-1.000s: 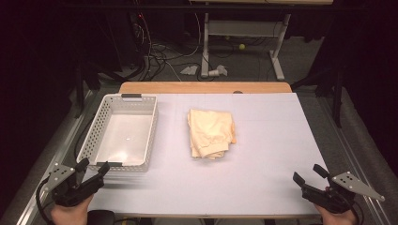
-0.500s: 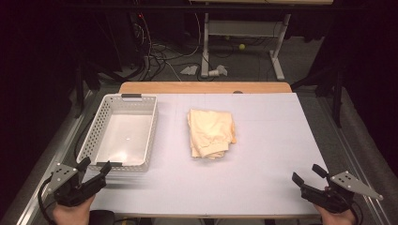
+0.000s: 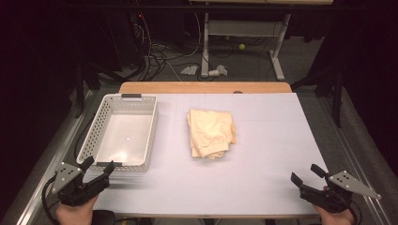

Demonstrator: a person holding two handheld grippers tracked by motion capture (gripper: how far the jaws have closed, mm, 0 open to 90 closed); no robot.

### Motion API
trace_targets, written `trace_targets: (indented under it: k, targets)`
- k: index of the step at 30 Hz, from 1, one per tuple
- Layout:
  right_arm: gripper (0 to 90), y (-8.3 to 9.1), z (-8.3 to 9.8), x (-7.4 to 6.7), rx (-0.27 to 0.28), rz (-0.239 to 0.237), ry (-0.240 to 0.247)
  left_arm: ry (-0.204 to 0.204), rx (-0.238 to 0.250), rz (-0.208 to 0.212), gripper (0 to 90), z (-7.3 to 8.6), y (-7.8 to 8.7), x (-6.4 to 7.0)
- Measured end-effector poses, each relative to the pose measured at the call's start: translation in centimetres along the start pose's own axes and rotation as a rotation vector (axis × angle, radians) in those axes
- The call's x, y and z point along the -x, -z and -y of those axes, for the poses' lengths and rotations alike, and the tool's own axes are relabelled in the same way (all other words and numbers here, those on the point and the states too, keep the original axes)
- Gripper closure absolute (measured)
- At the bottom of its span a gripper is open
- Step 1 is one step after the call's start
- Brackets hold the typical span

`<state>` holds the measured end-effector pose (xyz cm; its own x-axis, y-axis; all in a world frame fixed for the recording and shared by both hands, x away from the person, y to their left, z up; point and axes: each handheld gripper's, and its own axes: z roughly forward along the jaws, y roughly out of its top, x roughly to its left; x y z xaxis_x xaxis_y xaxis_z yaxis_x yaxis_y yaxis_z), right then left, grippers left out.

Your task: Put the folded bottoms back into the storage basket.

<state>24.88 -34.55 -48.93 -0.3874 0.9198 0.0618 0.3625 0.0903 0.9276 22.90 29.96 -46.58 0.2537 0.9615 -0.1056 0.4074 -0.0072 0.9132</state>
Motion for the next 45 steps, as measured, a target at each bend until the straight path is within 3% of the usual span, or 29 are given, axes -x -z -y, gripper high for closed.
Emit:
trace_targets:
  k: [9,15,33,45]
  targets:
    - [18.1,0.0,0.0,-0.1,0.0,-0.002,0.0,-0.033,0.003,0.012,24.9,-0.2,-0.3,0.8]
    - [18.1,0.0,0.0,0.0,-0.001,-0.003,0.005,-0.022,-0.002,0.026,24.9,-0.2,-0.5,1.0]
    - [18.2,-0.1,0.0,-0.1,-0.003,-0.004,0.006,-0.044,0.003,0.04,24.8,-0.3,-0.6,1.7]
    - [18.2,-0.1,0.0,-0.1,-0.006,-0.007,0.004,-0.066,0.0,0.086,24.9,-0.5,-1.2,3.0]
